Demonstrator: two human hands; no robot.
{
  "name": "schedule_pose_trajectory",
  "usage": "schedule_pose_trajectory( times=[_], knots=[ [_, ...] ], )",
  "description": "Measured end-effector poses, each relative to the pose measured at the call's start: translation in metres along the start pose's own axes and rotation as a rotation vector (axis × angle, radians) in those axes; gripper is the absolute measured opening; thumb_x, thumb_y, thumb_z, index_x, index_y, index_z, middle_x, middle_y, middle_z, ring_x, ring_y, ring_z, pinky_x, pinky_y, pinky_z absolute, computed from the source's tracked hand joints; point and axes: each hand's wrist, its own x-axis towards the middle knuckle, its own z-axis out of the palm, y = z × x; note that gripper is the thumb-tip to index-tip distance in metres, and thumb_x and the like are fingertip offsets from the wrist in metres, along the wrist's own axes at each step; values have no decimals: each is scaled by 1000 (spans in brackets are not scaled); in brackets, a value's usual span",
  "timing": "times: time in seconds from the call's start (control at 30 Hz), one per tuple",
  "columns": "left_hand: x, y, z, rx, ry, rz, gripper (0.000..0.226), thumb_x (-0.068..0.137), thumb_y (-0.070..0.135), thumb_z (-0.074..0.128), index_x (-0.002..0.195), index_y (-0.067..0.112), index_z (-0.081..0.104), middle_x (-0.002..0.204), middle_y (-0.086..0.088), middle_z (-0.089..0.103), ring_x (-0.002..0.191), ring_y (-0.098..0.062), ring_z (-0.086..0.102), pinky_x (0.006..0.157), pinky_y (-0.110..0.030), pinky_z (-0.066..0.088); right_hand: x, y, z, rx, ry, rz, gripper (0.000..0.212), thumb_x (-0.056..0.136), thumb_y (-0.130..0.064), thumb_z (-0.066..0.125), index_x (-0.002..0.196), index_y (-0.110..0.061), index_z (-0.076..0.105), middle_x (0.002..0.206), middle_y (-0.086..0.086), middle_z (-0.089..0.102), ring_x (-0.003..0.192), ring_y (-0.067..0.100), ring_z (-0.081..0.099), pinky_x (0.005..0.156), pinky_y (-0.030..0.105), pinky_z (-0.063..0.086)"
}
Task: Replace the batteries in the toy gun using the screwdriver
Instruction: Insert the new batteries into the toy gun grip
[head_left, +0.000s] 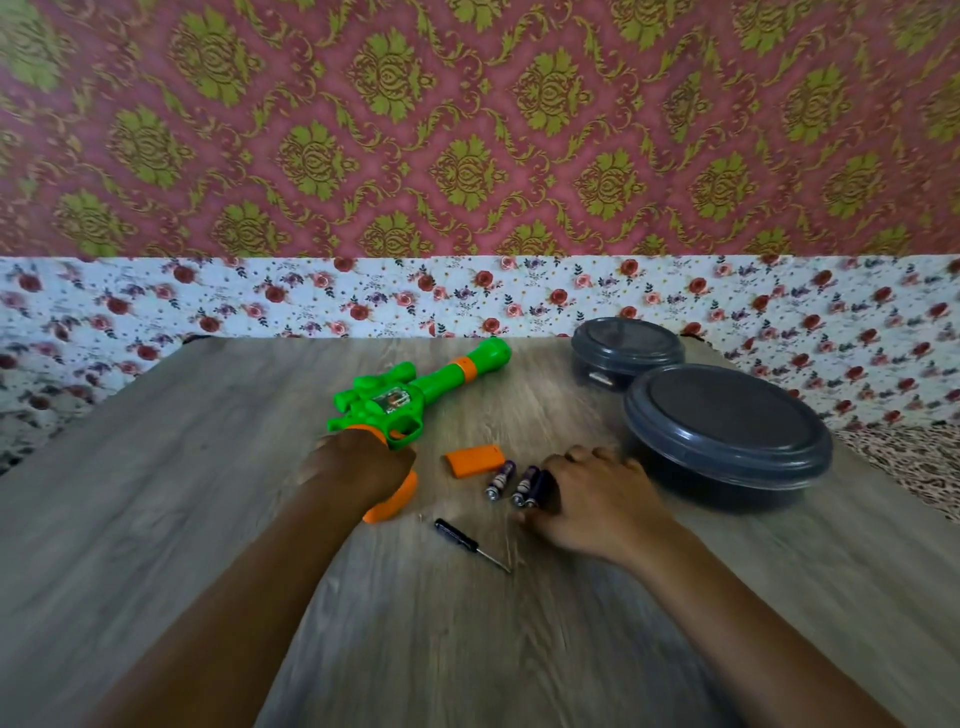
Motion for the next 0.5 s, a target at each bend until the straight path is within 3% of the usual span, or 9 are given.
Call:
schedule_pose_trajectory(
  times=[0.07, 0.17, 0.27, 0.37, 0.5],
  knots=[
    [3, 4, -2, -19, 23, 17, 59, 88, 55, 47, 132, 15, 51, 132, -17, 53, 120, -33, 52, 95, -36, 43, 0, 1, 2, 37, 6, 1, 62, 79, -67, 46, 124, -24, 49, 125, 2, 51, 119, 26, 44, 96, 40, 36],
    [8, 3, 1, -47, 42, 10, 54, 88, 54, 48, 125, 14, 56, 126, -17, 57, 116, -32, 55, 91, -35, 45, 0, 7, 5, 94, 42, 12, 57, 77, -67, 49, 116, -27, 55, 118, -3, 53, 115, 20, 47, 93, 37, 37],
    [10, -2, 3, -170, 47, -3, 37, 84, 50, 54, 94, 16, 66, 98, -14, 64, 99, -30, 60, 72, -30, 42, -1, 13, 7, 202, 104, 19, 43, 74, -61, 58, 98, -24, 60, 101, -5, 56, 99, 15, 52, 82, 32, 43],
    [7, -4, 0, -390, 87, -66, 31, 78, 45, 63, 80, 15, 63, 86, -11, 59, 84, -28, 57, 66, -29, 36, 0, 16, 9, 596, 175, 120, 26, 70, -43, 72, 76, -20, 62, 77, -2, 62, 74, 13, 58, 65, 32, 47],
    [9, -7, 0, -559, 107, -95, 34, 77, 41, 68, 81, 8, 61, 79, -12, 56, 80, -30, 57, 63, -30, 37, 9, 13, 7, 1110, 179, 262, 18, 75, -11, 73, 90, -6, 64, 75, 11, 62, 58, 15, 55, 50, 28, 45]
  ],
)
